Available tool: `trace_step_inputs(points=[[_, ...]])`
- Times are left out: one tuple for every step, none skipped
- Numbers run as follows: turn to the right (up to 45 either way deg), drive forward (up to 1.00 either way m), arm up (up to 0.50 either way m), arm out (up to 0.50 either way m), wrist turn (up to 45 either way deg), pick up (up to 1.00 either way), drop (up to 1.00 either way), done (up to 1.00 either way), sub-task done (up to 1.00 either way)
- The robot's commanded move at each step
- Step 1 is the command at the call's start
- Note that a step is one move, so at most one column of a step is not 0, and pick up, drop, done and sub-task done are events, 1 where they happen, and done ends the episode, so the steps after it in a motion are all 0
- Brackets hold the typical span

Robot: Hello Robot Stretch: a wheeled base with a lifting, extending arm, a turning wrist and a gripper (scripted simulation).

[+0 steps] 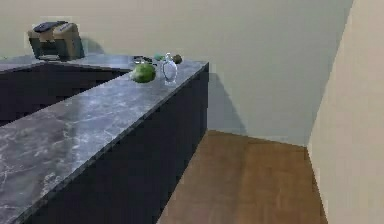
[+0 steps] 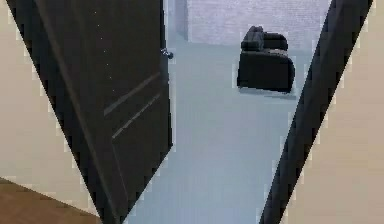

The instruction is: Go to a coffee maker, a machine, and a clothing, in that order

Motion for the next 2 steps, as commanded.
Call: trace_step_inputs(points=[[45.0,0.0,0.0,0.0,0.0,0.0,0.0,0.0,0.0],[39.0,0.0,0.0,0.0,0.0,0.0,0.0,0.0,0.0]])
